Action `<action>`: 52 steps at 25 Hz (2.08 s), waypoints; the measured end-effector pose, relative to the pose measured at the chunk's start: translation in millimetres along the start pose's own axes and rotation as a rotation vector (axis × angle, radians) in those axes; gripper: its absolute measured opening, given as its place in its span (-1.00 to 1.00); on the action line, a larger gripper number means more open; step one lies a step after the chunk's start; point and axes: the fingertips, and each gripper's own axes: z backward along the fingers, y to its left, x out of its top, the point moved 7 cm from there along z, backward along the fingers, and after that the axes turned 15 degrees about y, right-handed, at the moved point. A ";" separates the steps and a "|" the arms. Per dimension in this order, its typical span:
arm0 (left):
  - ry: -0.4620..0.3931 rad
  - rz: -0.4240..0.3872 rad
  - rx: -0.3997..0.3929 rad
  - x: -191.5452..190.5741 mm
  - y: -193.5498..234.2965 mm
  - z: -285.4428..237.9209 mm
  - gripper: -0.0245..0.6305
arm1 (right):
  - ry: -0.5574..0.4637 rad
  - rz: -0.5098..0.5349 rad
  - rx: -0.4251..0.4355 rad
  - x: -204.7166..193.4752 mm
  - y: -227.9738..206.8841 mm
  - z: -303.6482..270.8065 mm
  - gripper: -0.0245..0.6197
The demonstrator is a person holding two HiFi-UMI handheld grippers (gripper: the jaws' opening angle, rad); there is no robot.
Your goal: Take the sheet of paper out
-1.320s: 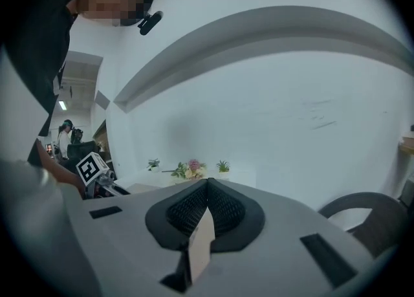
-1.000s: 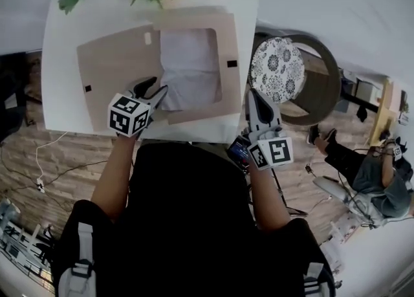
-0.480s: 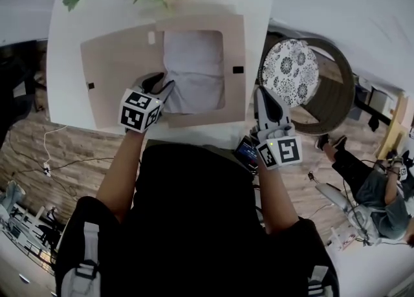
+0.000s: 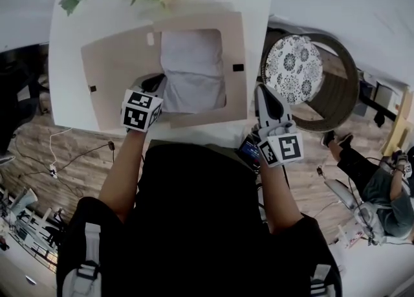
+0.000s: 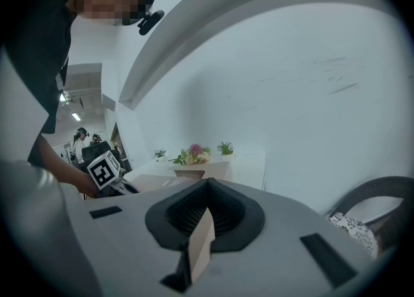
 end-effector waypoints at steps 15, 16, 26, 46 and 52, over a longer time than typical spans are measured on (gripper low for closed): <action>-0.237 0.153 -0.125 -33.0 41.4 66.3 -0.92 | -0.047 0.067 -0.027 18.8 37.9 5.0 -0.89; -0.254 0.157 -0.120 -36.3 45.2 73.4 -0.92 | -0.054 0.073 -0.031 21.2 41.3 6.3 -0.89; -0.572 0.162 -0.045 -49.2 63.4 170.4 -0.92 | -0.157 0.171 -0.067 51.9 87.5 35.2 -0.89; -1.190 -0.144 0.105 -56.3 -89.0 333.4 -0.92 | -0.501 0.295 -0.133 41.0 134.1 233.3 -0.89; -1.168 -0.159 0.085 -113.0 -149.9 328.1 -0.92 | -0.499 0.254 -0.143 -29.3 150.2 286.5 -0.89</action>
